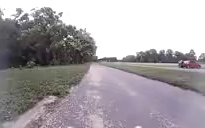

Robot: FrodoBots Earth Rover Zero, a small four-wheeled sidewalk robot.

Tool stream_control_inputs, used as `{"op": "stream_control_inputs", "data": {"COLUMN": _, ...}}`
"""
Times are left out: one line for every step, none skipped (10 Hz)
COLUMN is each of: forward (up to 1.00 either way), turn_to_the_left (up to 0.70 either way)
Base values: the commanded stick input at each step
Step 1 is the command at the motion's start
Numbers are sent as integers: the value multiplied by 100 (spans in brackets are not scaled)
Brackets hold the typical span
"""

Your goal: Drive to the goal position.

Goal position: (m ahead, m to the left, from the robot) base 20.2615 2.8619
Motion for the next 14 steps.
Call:
{"op": "stream_control_inputs", "data": {"forward": 70, "turn_to_the_left": -1}}
{"op": "stream_control_inputs", "data": {"forward": 70, "turn_to_the_left": -1}}
{"op": "stream_control_inputs", "data": {"forward": 70, "turn_to_the_left": -1}}
{"op": "stream_control_inputs", "data": {"forward": 70, "turn_to_the_left": -1}}
{"op": "stream_control_inputs", "data": {"forward": 70, "turn_to_the_left": -1}}
{"op": "stream_control_inputs", "data": {"forward": 70, "turn_to_the_left": -1}}
{"op": "stream_control_inputs", "data": {"forward": 70, "turn_to_the_left": -1}}
{"op": "stream_control_inputs", "data": {"forward": 70, "turn_to_the_left": -1}}
{"op": "stream_control_inputs", "data": {"forward": 70, "turn_to_the_left": -1}}
{"op": "stream_control_inputs", "data": {"forward": 70, "turn_to_the_left": -1}}
{"op": "stream_control_inputs", "data": {"forward": 70, "turn_to_the_left": -1}}
{"op": "stream_control_inputs", "data": {"forward": 70, "turn_to_the_left": -1}}
{"op": "stream_control_inputs", "data": {"forward": 70, "turn_to_the_left": -1}}
{"op": "stream_control_inputs", "data": {"forward": 70, "turn_to_the_left": -1}}
